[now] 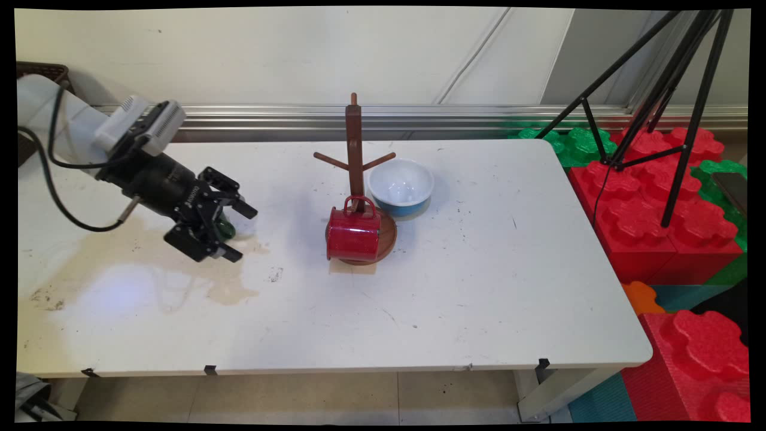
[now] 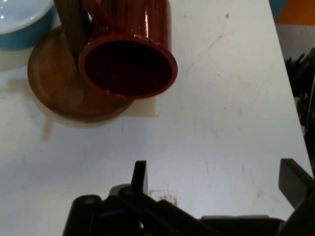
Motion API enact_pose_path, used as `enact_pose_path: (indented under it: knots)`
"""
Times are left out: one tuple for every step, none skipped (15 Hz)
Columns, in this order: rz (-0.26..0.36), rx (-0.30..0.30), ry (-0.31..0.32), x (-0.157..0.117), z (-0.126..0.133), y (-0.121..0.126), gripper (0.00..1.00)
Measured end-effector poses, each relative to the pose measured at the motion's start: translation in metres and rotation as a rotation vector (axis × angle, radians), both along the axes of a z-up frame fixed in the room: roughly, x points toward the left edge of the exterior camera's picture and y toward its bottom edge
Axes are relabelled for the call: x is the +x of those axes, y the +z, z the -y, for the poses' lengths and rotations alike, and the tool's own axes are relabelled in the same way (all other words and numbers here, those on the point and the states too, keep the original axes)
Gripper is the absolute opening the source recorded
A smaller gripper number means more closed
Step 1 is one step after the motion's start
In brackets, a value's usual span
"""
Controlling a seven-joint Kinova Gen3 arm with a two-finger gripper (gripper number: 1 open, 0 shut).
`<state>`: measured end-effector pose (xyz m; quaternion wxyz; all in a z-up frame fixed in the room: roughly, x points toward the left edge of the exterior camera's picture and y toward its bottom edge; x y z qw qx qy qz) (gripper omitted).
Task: Pick up the red mug from the rack
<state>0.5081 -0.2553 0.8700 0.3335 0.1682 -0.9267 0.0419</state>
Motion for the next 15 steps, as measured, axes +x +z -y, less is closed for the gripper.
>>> enact_pose_path:
  knots:
    - [-0.008, 0.003, 0.007, -0.002, 0.002, -0.003, 1.00]
    - [-0.013, 0.005, 0.012, -0.004, 0.003, -0.006, 1.00]
    - [-0.020, 0.008, 0.019, -0.006, 0.004, -0.009, 1.00]
    - [-0.024, 0.010, 0.024, -0.007, 0.004, -0.011, 1.00]
    - [-0.031, 0.013, 0.030, -0.009, 0.005, -0.014, 1.00]
    - [-0.035, 0.015, 0.035, -0.011, 0.006, -0.016, 1.00]
    - [-0.043, 0.018, 0.041, -0.013, 0.007, -0.018, 1.00]
    - [-0.048, 0.019, 0.045, -0.014, 0.007, -0.020, 1.00]
    - [-0.055, 0.022, 0.051, -0.016, 0.008, -0.022, 1.00]
    - [-0.060, 0.023, 0.054, -0.017, 0.008, -0.023, 1.00]
    - [-0.067, 0.025, 0.060, -0.018, 0.009, -0.025, 1.00]
    - [-0.071, 0.027, 0.064, -0.020, 0.009, -0.027, 1.00]
    - [-0.077, 0.028, 0.069, -0.021, 0.010, -0.029, 1.00]
    - [-0.081, 0.030, 0.073, -0.023, 0.010, -0.030, 1.00]
    - [-0.086, 0.032, 0.079, -0.025, 0.011, -0.033, 1.00]
